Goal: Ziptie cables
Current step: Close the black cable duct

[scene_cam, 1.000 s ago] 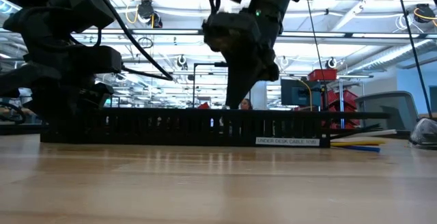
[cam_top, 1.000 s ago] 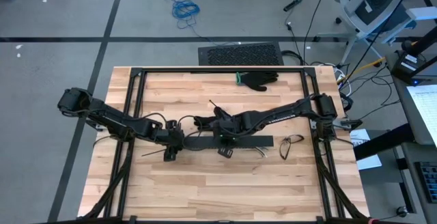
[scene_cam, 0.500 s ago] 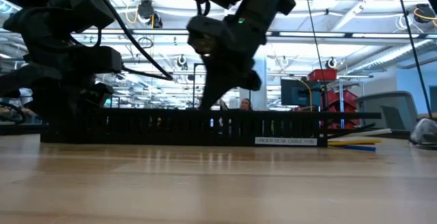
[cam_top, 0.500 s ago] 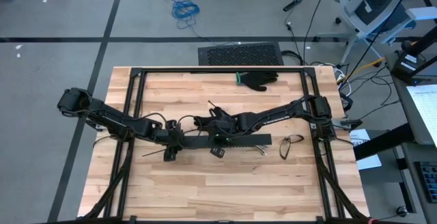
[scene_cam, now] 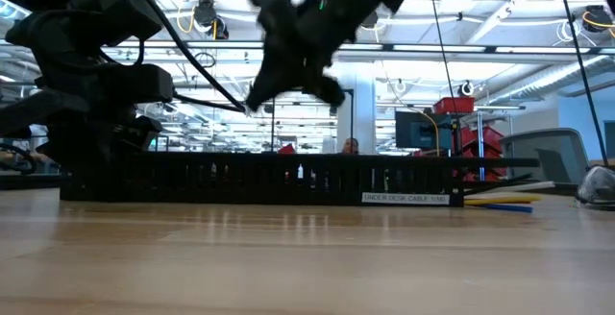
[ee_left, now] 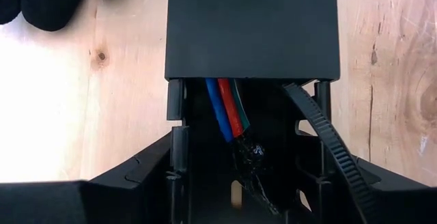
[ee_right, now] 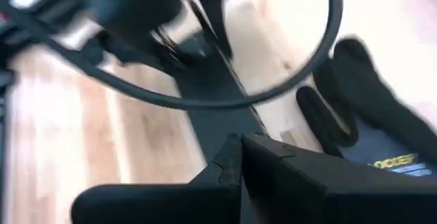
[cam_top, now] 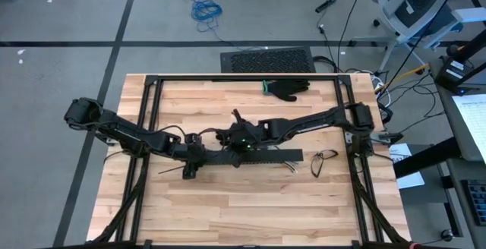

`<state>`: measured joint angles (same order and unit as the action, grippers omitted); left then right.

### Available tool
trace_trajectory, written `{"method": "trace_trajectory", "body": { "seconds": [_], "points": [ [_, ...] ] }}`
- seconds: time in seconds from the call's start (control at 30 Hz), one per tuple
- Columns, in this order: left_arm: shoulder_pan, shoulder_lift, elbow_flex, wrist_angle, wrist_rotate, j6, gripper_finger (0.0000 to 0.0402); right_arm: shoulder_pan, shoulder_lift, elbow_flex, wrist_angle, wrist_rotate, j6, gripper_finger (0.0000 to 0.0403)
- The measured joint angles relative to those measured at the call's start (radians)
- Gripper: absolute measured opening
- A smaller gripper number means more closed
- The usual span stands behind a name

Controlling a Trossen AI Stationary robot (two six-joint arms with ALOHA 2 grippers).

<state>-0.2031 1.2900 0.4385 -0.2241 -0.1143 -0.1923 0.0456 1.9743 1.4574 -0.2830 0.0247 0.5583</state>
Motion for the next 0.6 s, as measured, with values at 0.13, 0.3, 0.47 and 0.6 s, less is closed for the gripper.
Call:
{"method": "trace_trajectory", "body": {
  "seconds": [0.13, 0.3, 0.47, 0.6],
  "points": [
    [0.0, 0.0, 0.0, 0.0, 0.0, -0.001, 0.0257, 0.018, -0.057, 0.004, -0.148, 0.003, -0.028, 0.0],
    [0.0, 0.0, 0.001, -0.002, 0.0, -0.003, 0.0257, 0.051, -0.057, 0.002, -0.386, 0.006, -0.031, 0.0],
    [0.0, 0.0, 0.001, -0.002, 0.001, -0.004, 0.0257, 0.074, -0.051, 0.001, -0.487, 0.052, -0.028, 0.0],
    [0.0, 0.0, 0.001, -0.003, 0.001, -0.004, 0.0257, 0.074, -0.051, 0.002, -0.515, 0.06, -0.025, 0.0]
  ]
}}
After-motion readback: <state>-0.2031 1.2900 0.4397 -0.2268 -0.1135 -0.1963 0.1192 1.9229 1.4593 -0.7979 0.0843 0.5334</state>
